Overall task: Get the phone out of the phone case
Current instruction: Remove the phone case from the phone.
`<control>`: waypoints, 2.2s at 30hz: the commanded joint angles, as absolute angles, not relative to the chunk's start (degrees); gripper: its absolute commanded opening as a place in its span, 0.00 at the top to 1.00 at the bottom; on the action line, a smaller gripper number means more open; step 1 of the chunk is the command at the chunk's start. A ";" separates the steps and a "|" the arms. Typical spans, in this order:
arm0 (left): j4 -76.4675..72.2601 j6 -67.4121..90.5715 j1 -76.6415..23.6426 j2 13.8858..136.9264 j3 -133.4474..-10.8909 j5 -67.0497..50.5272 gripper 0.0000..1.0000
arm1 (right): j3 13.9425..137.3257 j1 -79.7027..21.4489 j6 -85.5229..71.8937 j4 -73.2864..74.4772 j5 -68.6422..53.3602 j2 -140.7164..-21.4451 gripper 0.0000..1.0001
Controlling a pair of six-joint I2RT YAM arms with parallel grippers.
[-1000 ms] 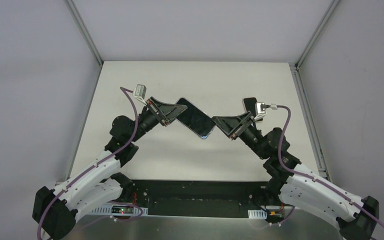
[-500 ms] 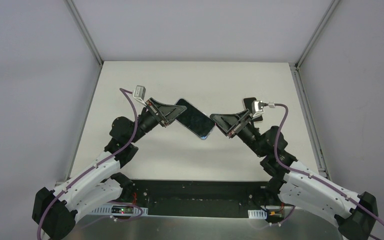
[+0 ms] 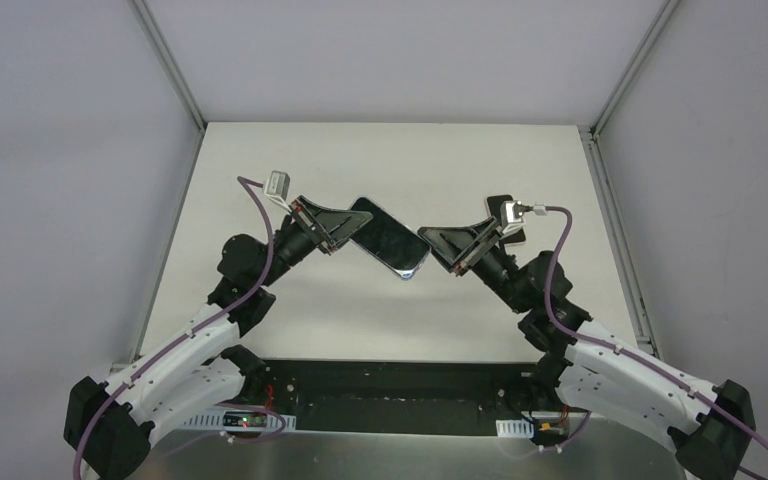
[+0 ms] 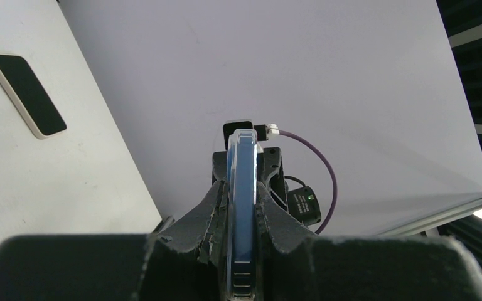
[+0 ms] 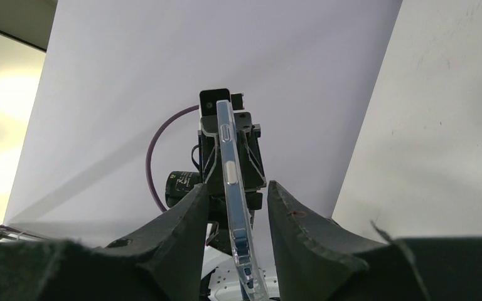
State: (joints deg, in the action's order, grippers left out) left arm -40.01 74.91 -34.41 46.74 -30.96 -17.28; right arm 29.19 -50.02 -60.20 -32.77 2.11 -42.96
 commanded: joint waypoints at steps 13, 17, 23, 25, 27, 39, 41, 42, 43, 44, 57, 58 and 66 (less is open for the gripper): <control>-45.97 74.53 -34.19 44.40 -30.98 -14.92 1.00 | 29.87 -49.75 -62.16 -37.48 0.53 -43.97 0.75; -46.05 74.28 -34.61 44.65 -31.41 -14.58 1.00 | 30.41 -49.80 -62.47 -37.53 -1.83 -44.96 0.69; -46.06 74.18 -34.72 44.62 -31.49 -14.48 1.00 | 29.91 -49.75 -62.51 -37.69 -1.23 -45.02 0.70; -46.08 74.13 -34.72 44.55 -31.25 -14.44 1.00 | 29.70 -49.82 -62.51 -38.29 -1.10 -44.84 0.73; -46.14 74.09 -34.72 44.60 -31.12 -14.26 1.00 | 29.47 -49.83 -62.75 -38.92 -0.97 -44.64 0.74; -46.23 73.45 -34.88 45.91 -31.03 -13.91 1.00 | 26.81 -49.77 -72.12 -59.57 -0.44 -49.00 0.78; -46.23 73.14 -34.94 46.16 -30.94 -13.75 1.00 | 26.96 -49.76 -73.27 -63.21 -0.44 -50.29 0.78; -46.30 73.06 -34.97 46.34 -30.94 -13.73 1.00 | 27.24 -49.79 -73.75 -64.74 -0.62 -50.85 0.78; -46.32 72.90 -34.98 46.58 -30.94 -13.71 1.00 | 27.51 -49.78 -74.10 -66.03 -1.00 -51.36 0.78; -46.32 72.74 -35.04 46.77 -30.94 -13.70 1.00 | 27.92 -49.78 -74.43 -67.02 -1.31 -51.79 0.78; -48.08 72.09 -35.33 51.03 -29.74 -12.63 1.00 | 31.90 -49.76 -76.74 -74.29 -3.29 -54.38 0.86; -48.34 72.07 -35.27 51.30 -29.64 -12.62 1.00 | 32.09 -49.82 -76.93 -74.68 -3.45 -54.47 0.89; -50.19 71.48 -35.35 52.54 -28.49 -11.91 1.00 | 33.85 -49.82 -79.48 -75.94 -5.61 -55.49 0.85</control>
State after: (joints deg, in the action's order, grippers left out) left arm -51.92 74.13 -34.52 50.70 -30.22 -11.90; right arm 27.53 -48.62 -73.93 -61.10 -0.08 -56.51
